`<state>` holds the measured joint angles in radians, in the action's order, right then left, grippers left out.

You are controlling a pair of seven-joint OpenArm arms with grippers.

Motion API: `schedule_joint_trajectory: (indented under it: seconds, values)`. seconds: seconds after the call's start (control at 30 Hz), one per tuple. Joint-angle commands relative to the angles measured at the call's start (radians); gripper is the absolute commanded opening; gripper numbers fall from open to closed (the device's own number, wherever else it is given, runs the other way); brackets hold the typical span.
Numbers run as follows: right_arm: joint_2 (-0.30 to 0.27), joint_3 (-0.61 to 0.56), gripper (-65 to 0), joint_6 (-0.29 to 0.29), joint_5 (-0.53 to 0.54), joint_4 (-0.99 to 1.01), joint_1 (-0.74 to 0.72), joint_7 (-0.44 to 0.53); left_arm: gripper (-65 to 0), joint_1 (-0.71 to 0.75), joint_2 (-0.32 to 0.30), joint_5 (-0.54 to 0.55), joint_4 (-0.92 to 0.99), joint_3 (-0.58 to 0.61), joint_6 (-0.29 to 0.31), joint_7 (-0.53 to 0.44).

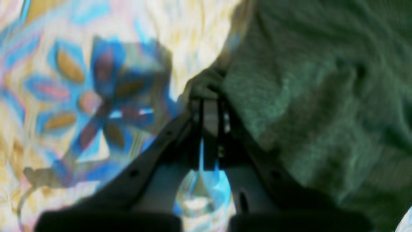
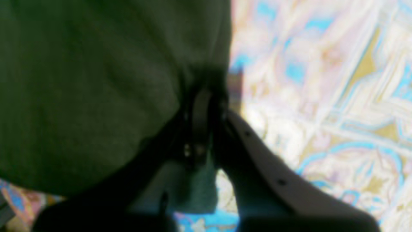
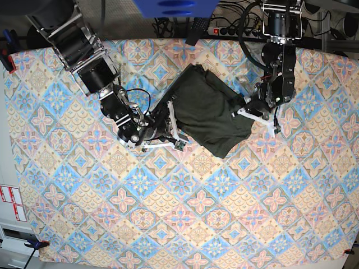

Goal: Fold the T-shirt properly
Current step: 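Lift and rotate the bundle with both grippers, then release the left gripper, then drag the bundle with the right gripper away from the left gripper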

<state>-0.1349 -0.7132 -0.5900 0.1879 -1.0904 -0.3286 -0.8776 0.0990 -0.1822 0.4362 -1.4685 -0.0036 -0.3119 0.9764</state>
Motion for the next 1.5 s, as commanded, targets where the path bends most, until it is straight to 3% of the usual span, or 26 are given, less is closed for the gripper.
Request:
schedule_joint_trajectory:
  seconds: [0.0, 0.17, 0.43, 0.7, 0.87, 1.13, 1.47]
  values:
    - [-0.009, 0.002, -63.4, -0.006, -0.009, -0.032, 0.007, -0.041, -65.0, -0.043, 0.000, -0.003, 0.036, 0.003, -0.008, 0.014]
    - [-0.061, 0.008, -63.5, -0.006, -0.008, -0.184, 0.079, -0.091, -65.0, -0.170, 0.019, -0.009, 0.125, 0.101, -0.008, 0.008]
    - [-0.136, 0.022, -63.5, -0.006, -0.008, -0.366, 0.150, -0.122, -65.0, -0.308, 0.039, -0.001, 0.280, 0.316, -0.008, -0.139]
    - [-0.148, 0.214, -63.5, -0.005, -0.006, -0.558, 0.243, -0.127, -65.0, -0.341, 0.042, -0.006, 0.248, 0.316, -0.008, -0.146]
    - [-0.142, 0.212, -63.6, -0.005, -0.006, -0.661, 0.277, -0.185, -65.0, -0.292, -0.041, -0.001, 0.093, 0.265, -0.011, -0.144]
    - [-0.018, 0.160, -65.0, -0.005, -0.003, -0.693, 0.300, -0.190, -65.0, -0.135, -0.138, 0.000, -0.091, 0.058, -0.011, -0.141]
    - [0.149, 0.117, -65.0, -0.005, -0.006, -0.592, 0.291, -0.190, -65.0, 0.126, -0.136, 0.002, -0.309, -0.194, -0.010, -0.141]
